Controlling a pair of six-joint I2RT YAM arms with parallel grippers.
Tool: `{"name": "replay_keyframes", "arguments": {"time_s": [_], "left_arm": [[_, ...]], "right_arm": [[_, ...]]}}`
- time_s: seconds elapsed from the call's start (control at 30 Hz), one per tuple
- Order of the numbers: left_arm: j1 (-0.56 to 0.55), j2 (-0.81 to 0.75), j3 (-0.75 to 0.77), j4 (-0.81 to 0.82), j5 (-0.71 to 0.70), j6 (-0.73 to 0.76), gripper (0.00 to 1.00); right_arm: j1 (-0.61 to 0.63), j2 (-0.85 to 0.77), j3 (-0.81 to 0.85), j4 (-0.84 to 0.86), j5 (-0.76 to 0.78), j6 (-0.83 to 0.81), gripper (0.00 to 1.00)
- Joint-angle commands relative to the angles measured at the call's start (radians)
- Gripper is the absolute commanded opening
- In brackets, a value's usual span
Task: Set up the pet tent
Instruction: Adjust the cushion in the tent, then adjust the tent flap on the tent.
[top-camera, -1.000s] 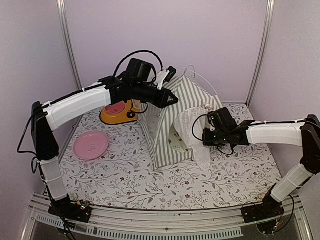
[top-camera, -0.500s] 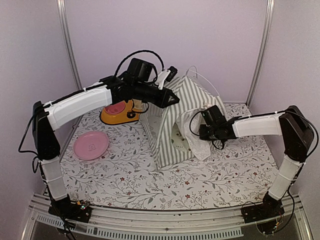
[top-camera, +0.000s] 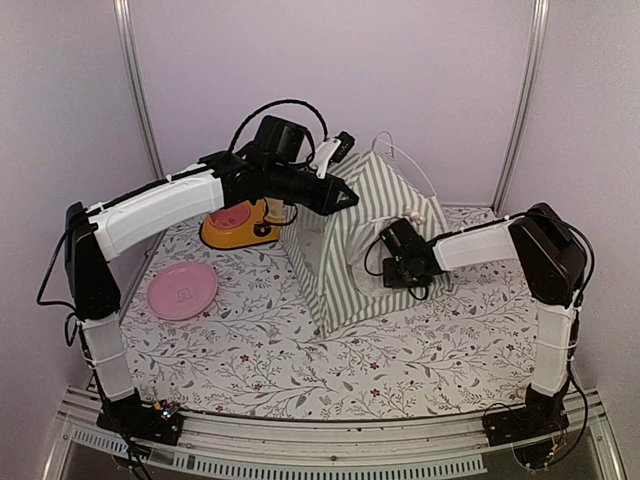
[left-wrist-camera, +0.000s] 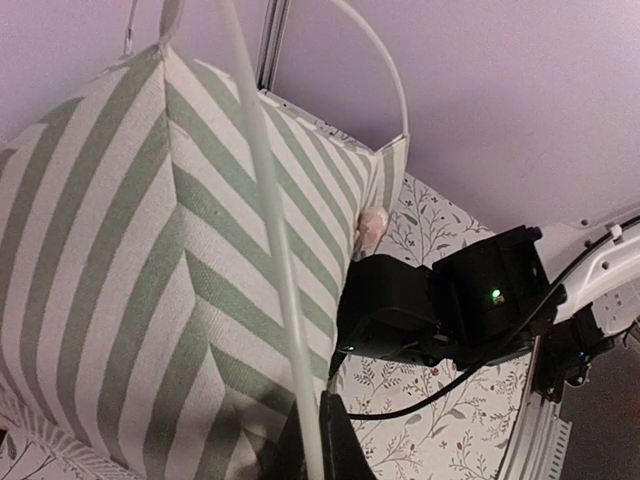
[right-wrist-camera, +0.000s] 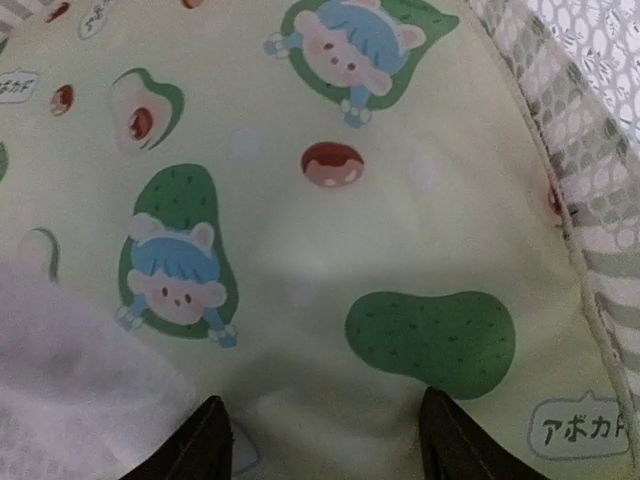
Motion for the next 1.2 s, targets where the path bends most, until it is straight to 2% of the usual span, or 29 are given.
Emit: {"name": "replay_keyframes", "arguments": {"time_s": [0.0, 0.33, 0.5, 0.6, 0.77, 0.87, 1.0, 1.17], "left_arm": [[0.004, 0.011, 0.007, -0.064, -0.012, 0.037, 0.00], [0.018, 0.011, 0.002, -0.061, -0.131, -0.010, 0.00], [0.020, 0.005, -0.003, -0.055, -0.117, -0.010, 0.00], [0.020, -0.003, -0.009, -0.039, -0.073, -0.006, 0.00], [0.021, -0.014, -0.014, -0.011, -0.012, -0.015, 0.00], [0.018, -0.008, -0.015, 0.013, 0.027, -0.036, 0.00], [0.011, 0.014, 0.002, 0.025, 0.047, -0.063, 0.00], [0.002, 0.031, 0.004, 0.061, 0.036, -0.123, 0.00]], "right_arm": [[0.001, -0.119, -0.113, -0.036, -0.161, -0.029, 0.70], [0.024, -0.521, -0.294, 0.131, -0.301, -0.052, 0.73], [0.025, -0.705, -0.402, 0.214, -0.298, -0.027, 0.72], [0.023, -0.763, -0.452, 0.269, -0.325, -0.019, 0.78], [0.025, -0.742, -0.515, 0.379, -0.435, -0.043, 0.83], [0.031, -0.701, -0.580, 0.482, -0.430, -0.025, 0.87], [0.077, -0.627, -0.607, 0.580, -0.358, -0.020, 0.90], [0.145, -0.513, -0.600, 0.662, -0.189, -0.010, 0.94]]}}
